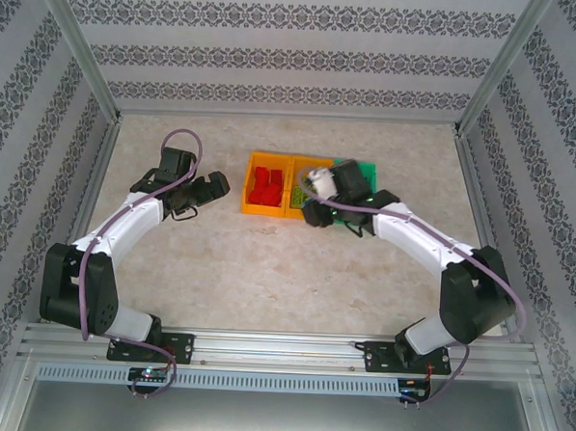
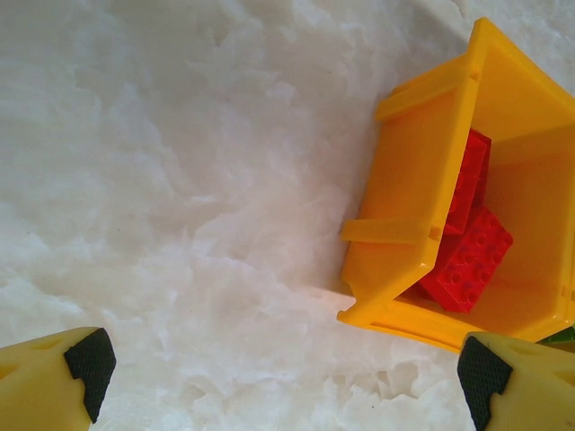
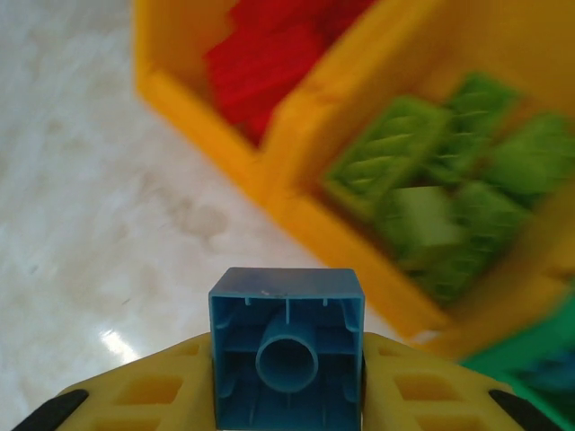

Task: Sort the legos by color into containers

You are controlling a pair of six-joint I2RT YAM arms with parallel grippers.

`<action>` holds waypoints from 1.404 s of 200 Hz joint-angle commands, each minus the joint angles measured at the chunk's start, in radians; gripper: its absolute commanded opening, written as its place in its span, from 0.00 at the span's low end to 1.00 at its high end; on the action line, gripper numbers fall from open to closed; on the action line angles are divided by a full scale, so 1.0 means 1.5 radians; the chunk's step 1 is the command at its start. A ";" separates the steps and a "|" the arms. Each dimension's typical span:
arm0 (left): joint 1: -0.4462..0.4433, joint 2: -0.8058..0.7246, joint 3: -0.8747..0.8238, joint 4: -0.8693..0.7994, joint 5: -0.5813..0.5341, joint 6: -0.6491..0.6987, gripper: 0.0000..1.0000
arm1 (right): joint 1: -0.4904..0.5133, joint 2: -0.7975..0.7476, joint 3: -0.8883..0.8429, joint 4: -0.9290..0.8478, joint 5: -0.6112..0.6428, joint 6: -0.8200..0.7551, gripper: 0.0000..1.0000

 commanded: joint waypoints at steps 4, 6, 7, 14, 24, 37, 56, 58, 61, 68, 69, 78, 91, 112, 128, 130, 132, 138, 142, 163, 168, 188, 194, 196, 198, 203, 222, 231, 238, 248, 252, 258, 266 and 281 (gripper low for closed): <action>0.008 -0.010 -0.011 0.014 0.003 0.011 1.00 | -0.083 -0.007 -0.001 0.011 -0.020 0.070 0.36; 0.008 -0.010 -0.011 0.014 0.004 0.012 1.00 | -0.090 -0.006 0.000 0.012 -0.019 0.075 0.36; 0.008 -0.009 -0.012 0.014 0.003 0.013 1.00 | -0.093 -0.005 0.001 0.012 -0.020 0.078 0.36; 0.008 -0.010 -0.013 0.013 0.002 0.014 1.00 | -0.119 0.003 0.007 0.011 -0.020 0.094 0.36; 0.008 -0.010 -0.014 0.010 0.001 0.016 1.00 | -0.147 0.019 0.020 0.007 -0.025 0.112 0.36; 0.008 -0.011 -0.015 0.009 -0.001 0.018 1.00 | -0.171 0.047 0.042 -0.002 -0.033 0.125 0.37; 0.008 -0.011 -0.016 0.007 -0.003 0.019 1.00 | -0.186 0.095 0.076 -0.014 -0.021 0.134 0.38; 0.008 -0.011 -0.017 0.007 -0.003 0.019 1.00 | -0.188 0.101 0.078 -0.013 -0.020 0.135 0.38; 0.008 -0.011 -0.017 0.007 -0.002 0.019 1.00 | -0.190 0.107 0.082 -0.015 -0.018 0.137 0.38; 0.008 -0.011 -0.017 0.006 -0.004 0.019 1.00 | -0.196 0.121 0.091 -0.012 -0.020 0.143 0.37; 0.008 -0.011 -0.017 0.006 -0.003 0.019 1.00 | -0.197 0.123 0.092 -0.012 -0.020 0.144 0.37; 0.008 -0.012 -0.017 0.003 -0.005 0.020 1.00 | -0.203 0.138 0.100 -0.007 -0.024 0.153 0.37; 0.008 -0.013 -0.017 0.000 -0.010 0.023 1.00 | -0.209 0.155 0.112 -0.005 -0.020 0.160 0.38; 0.008 -0.011 -0.018 -0.002 -0.015 0.026 1.00 | -0.217 0.179 0.133 -0.015 -0.012 0.171 0.43; 0.008 -0.010 -0.018 -0.001 -0.013 0.025 1.00 | -0.221 0.186 0.140 -0.017 -0.007 0.181 0.59; 0.008 -0.010 -0.018 -0.001 -0.014 0.025 1.00 | -0.222 0.186 0.139 -0.018 -0.006 0.182 0.61; 0.008 -0.009 -0.018 -0.001 -0.013 0.025 1.00 | -0.223 0.185 0.139 -0.017 -0.004 0.183 0.64; 0.008 -0.008 -0.018 -0.001 -0.014 0.025 1.00 | -0.223 0.183 0.138 -0.018 -0.005 0.185 0.67; 0.008 -0.008 -0.018 -0.001 -0.015 0.026 1.00 | -0.223 0.180 0.138 -0.017 -0.005 0.187 0.69; 0.008 -0.007 -0.016 -0.005 -0.018 0.028 1.00 | -0.223 0.155 0.128 -0.017 0.003 0.190 0.76; 0.008 -0.007 -0.015 -0.005 -0.018 0.028 1.00 | -0.223 0.147 0.125 -0.017 0.006 0.191 0.77; 0.008 -0.005 -0.015 -0.006 -0.018 0.028 1.00 | -0.225 0.112 0.111 -0.019 0.016 0.193 0.83; 0.008 -0.006 -0.015 -0.006 -0.019 0.028 1.00 | -0.225 0.099 0.105 -0.017 0.021 0.192 0.86; 0.008 -0.005 -0.015 -0.007 -0.019 0.028 1.00 | -0.226 0.095 0.103 -0.016 0.024 0.191 0.86; 0.008 -0.005 -0.015 -0.007 -0.020 0.028 1.00 | -0.226 0.089 0.099 -0.014 0.026 0.191 0.87; 0.008 -0.007 -0.016 -0.007 -0.024 0.029 1.00 | -0.226 0.076 0.090 -0.006 0.032 0.188 0.90; 0.008 -0.021 -0.025 -0.007 -0.056 0.039 1.00 | -0.228 0.017 0.027 0.052 0.085 0.162 0.98; 0.008 -0.035 -0.036 0.004 -0.085 0.053 1.00 | -0.228 -0.012 -0.011 0.090 0.120 0.148 0.98; 0.008 -0.048 -0.049 0.018 -0.114 0.066 1.00 | -0.231 -0.032 -0.046 0.130 0.141 0.128 0.98; 0.008 -0.069 -0.068 0.040 -0.164 0.090 1.00 | -0.236 -0.056 -0.095 0.194 0.173 0.105 0.98; 0.008 -0.077 -0.075 0.051 -0.184 0.101 1.00 | -0.239 -0.065 -0.115 0.220 0.185 0.098 0.98; 0.008 -0.088 -0.090 0.073 -0.217 0.121 1.00 | -0.247 -0.077 -0.144 0.260 0.195 0.089 0.98; 0.008 -0.102 -0.111 0.108 -0.264 0.147 1.00 | -0.256 -0.090 -0.182 0.317 0.204 0.080 0.98; 0.008 -0.117 -0.156 0.193 -0.340 0.194 1.00 | -0.262 -0.103 -0.249 0.428 0.231 0.058 0.98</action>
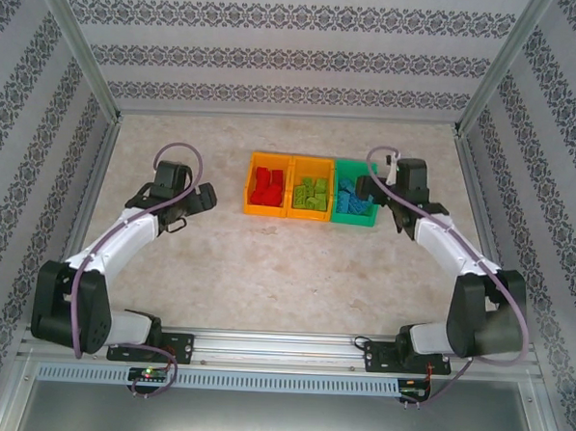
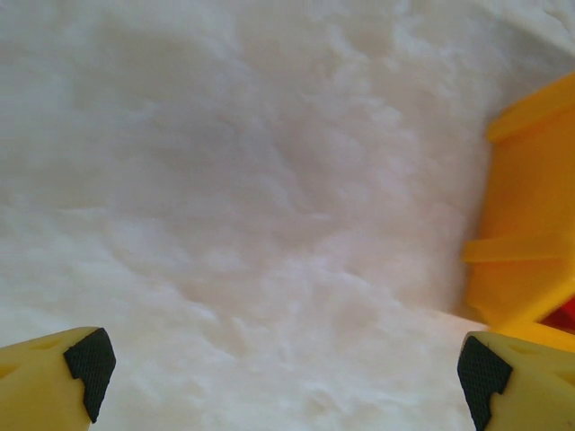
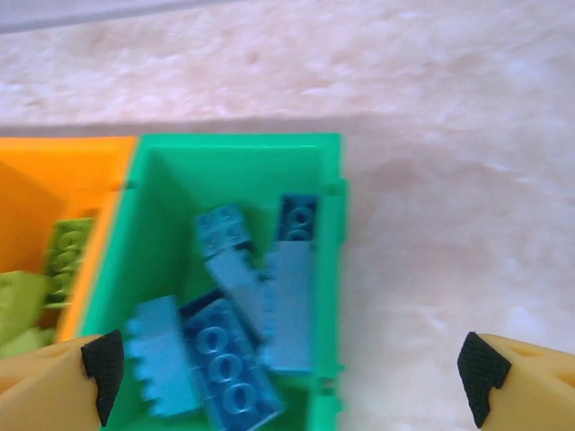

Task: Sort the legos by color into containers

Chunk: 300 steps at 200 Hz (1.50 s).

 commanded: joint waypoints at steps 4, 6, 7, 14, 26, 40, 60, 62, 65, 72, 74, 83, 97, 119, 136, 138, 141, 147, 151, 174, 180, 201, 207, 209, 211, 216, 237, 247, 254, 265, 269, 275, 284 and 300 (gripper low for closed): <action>0.007 -0.032 -0.064 0.174 -0.181 0.118 1.00 | -0.014 -0.017 -0.103 0.230 0.092 -0.062 0.98; 0.007 -0.032 -0.070 0.187 -0.186 0.125 1.00 | -0.014 -0.016 -0.110 0.243 0.096 -0.065 0.98; 0.007 -0.032 -0.075 0.196 -0.191 0.128 1.00 | -0.014 -0.016 -0.114 0.249 0.098 -0.066 0.98; 0.007 -0.028 -0.100 0.256 -0.216 0.159 1.00 | -0.014 -0.012 -0.138 0.303 0.112 -0.066 0.98; 0.008 -0.015 -0.137 0.345 -0.245 0.189 0.99 | -0.014 -0.019 -0.143 0.314 0.121 -0.079 0.98; 0.008 0.015 -0.161 0.409 -0.259 0.203 1.00 | -0.013 -0.017 -0.173 0.397 0.138 -0.097 0.98; 0.008 0.071 -0.157 0.429 -0.258 0.223 1.00 | -0.014 -0.034 -0.182 0.370 0.136 -0.124 0.98; 0.008 0.076 -0.157 0.433 -0.258 0.225 1.00 | -0.014 -0.037 -0.186 0.368 0.135 -0.125 0.98; 0.008 0.083 -0.159 0.442 -0.256 0.228 0.99 | -0.015 -0.044 -0.192 0.368 0.134 -0.127 0.98; 0.008 0.097 -0.170 0.472 -0.249 0.242 1.00 | -0.015 -0.058 -0.212 0.377 0.126 -0.131 0.98; 0.008 0.100 -0.174 0.486 -0.248 0.246 1.00 | -0.015 -0.061 -0.219 0.382 0.124 -0.132 0.98; 0.008 0.115 -0.192 0.534 -0.251 0.262 0.99 | -0.020 -0.067 -0.247 0.401 0.123 -0.128 0.98; 0.009 0.112 -0.201 0.565 -0.231 0.296 0.99 | -0.026 -0.049 -0.279 0.442 0.121 -0.121 0.98; 0.014 0.112 -0.247 0.666 -0.197 0.316 0.99 | -0.025 -0.033 -0.303 0.526 0.135 -0.114 0.98; 0.020 0.135 -0.287 0.758 -0.166 0.325 1.00 | -0.026 0.008 -0.304 0.557 0.150 -0.107 0.98; 0.020 0.138 -0.289 0.767 -0.163 0.326 0.99 | -0.026 0.017 -0.307 0.570 0.149 -0.107 0.98; 0.020 0.138 -0.289 0.769 -0.161 0.327 0.99 | -0.026 0.030 -0.311 0.588 0.151 -0.104 0.98; 0.022 0.129 -0.285 0.743 -0.154 0.323 0.99 | -0.026 0.058 -0.311 0.629 0.150 -0.104 0.98; 0.027 0.128 -0.285 0.740 -0.135 0.325 1.00 | -0.026 0.080 -0.311 0.650 0.150 -0.105 0.98; 0.053 0.140 -0.274 0.729 -0.049 0.323 1.00 | -0.030 0.082 -0.302 0.614 0.157 -0.094 0.98; 0.065 0.150 -0.274 0.736 -0.018 0.323 1.00 | -0.035 0.085 -0.299 0.615 0.147 -0.093 0.98; 0.090 0.171 -0.277 0.754 0.061 0.321 1.00 | -0.040 0.086 -0.296 0.612 0.135 -0.091 0.98; 0.090 0.172 -0.275 0.750 0.061 0.321 1.00 | -0.040 0.085 -0.297 0.612 0.135 -0.092 0.98; 0.090 0.173 -0.276 0.753 0.060 0.320 1.00 | -0.040 0.087 -0.297 0.616 0.135 -0.091 0.98; 0.091 0.174 -0.276 0.754 0.058 0.319 1.00 | -0.040 0.088 -0.297 0.620 0.135 -0.091 0.98; 0.091 0.173 -0.274 0.748 0.053 0.316 0.99 | -0.040 0.090 -0.300 0.628 0.135 -0.091 0.98; 0.093 0.173 -0.274 0.748 0.055 0.315 1.00 | -0.040 0.089 -0.297 0.620 0.135 -0.091 0.98; 0.094 0.172 -0.274 0.747 0.054 0.315 1.00 | -0.040 0.087 -0.298 0.618 0.135 -0.091 0.98; 0.093 0.174 -0.275 0.749 0.054 0.315 1.00 | -0.040 0.086 -0.297 0.616 0.135 -0.090 0.98; 0.093 0.173 -0.274 0.749 0.054 0.315 1.00 | -0.040 0.087 -0.298 0.619 0.135 -0.092 0.98; 0.093 0.172 -0.274 0.748 0.054 0.315 0.99 | -0.040 0.088 -0.298 0.618 0.135 -0.091 0.98; 0.093 0.173 -0.275 0.748 0.054 0.315 1.00 | -0.040 0.087 -0.298 0.618 0.135 -0.091 0.98; 0.093 0.172 -0.275 0.748 0.054 0.315 1.00 | -0.040 0.087 -0.298 0.618 0.135 -0.092 0.98; 0.093 0.172 -0.274 0.748 0.054 0.315 1.00 | -0.040 0.087 -0.298 0.618 0.135 -0.091 0.98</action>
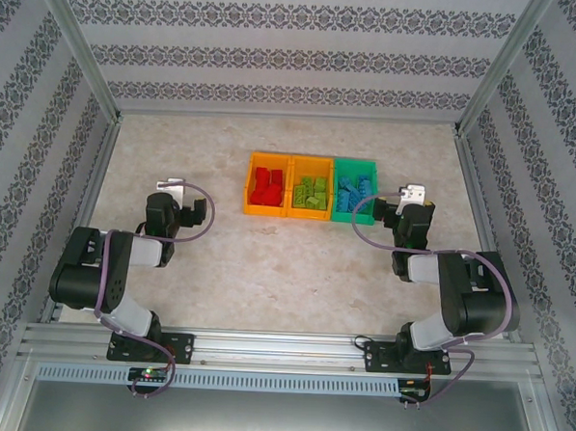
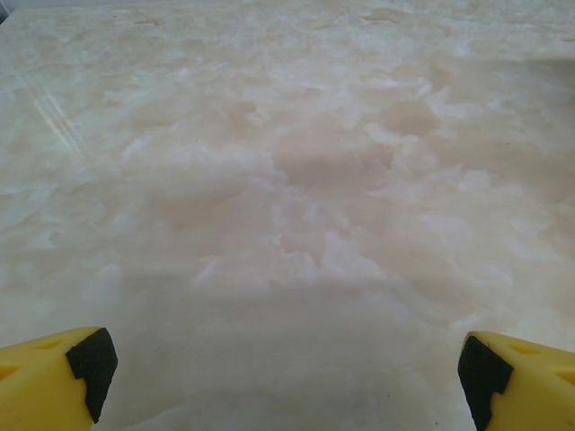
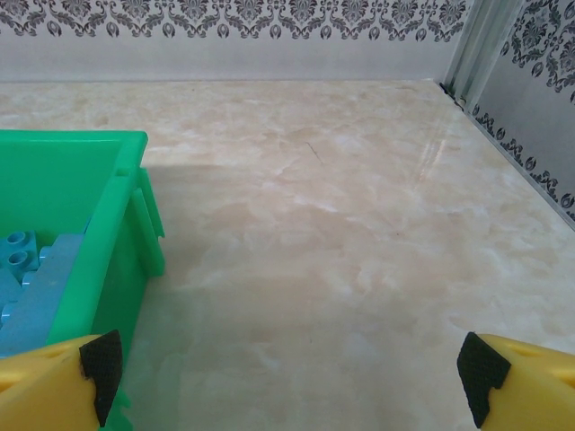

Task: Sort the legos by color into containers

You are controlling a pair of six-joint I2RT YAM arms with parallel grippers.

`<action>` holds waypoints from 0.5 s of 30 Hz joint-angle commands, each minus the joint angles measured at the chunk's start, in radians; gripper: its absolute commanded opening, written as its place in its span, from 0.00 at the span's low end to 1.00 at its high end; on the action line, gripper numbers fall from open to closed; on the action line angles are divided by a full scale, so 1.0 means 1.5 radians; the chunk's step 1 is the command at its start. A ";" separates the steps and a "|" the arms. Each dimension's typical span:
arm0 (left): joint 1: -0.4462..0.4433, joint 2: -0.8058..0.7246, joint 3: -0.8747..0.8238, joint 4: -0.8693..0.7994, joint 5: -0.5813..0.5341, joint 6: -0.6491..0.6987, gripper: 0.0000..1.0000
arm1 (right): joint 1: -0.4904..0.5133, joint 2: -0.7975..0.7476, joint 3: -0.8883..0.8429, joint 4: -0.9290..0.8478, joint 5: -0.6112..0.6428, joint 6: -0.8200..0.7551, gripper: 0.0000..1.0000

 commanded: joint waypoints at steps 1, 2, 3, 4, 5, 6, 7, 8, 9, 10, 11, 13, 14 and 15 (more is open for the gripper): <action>0.007 0.002 0.006 0.031 0.014 0.002 1.00 | -0.004 -0.002 0.000 0.015 -0.005 0.009 0.98; 0.007 0.002 0.006 0.032 0.014 0.001 1.00 | -0.004 -0.001 0.001 0.015 -0.005 0.010 0.98; 0.007 0.002 0.006 0.032 0.014 0.002 1.00 | -0.004 -0.002 0.000 0.015 -0.005 0.009 0.98; 0.007 0.003 0.006 0.031 0.015 0.002 1.00 | -0.004 -0.002 0.001 0.015 -0.005 0.009 0.98; 0.008 0.003 0.006 0.032 0.015 0.002 1.00 | -0.004 -0.002 0.001 0.015 -0.005 0.009 0.98; 0.008 0.002 0.006 0.031 0.014 0.002 1.00 | -0.004 -0.001 0.001 0.015 -0.005 0.009 0.98; 0.007 0.002 0.006 0.031 0.014 0.002 1.00 | -0.004 -0.002 0.000 0.016 -0.004 0.009 0.98; 0.007 0.003 0.006 0.031 0.015 0.002 0.99 | -0.003 0.000 0.003 0.012 -0.005 0.010 0.98; 0.007 0.002 0.006 0.032 0.014 0.002 1.00 | -0.004 0.000 0.003 0.014 -0.005 0.010 0.98; 0.008 0.003 0.006 0.032 0.014 0.002 0.99 | -0.004 -0.003 0.001 0.014 -0.003 0.009 0.98; 0.008 0.003 0.006 0.031 0.014 0.002 1.00 | -0.004 -0.002 0.001 0.015 -0.001 0.009 0.98; 0.007 0.002 0.006 0.032 0.014 0.002 1.00 | -0.004 -0.002 0.000 0.015 -0.001 0.009 0.98; 0.008 0.002 0.006 0.031 0.014 0.002 0.99 | -0.004 -0.003 0.000 0.015 -0.001 0.010 0.98; 0.008 0.003 0.006 0.031 0.014 0.001 1.00 | -0.004 -0.001 0.001 0.016 -0.001 0.009 0.98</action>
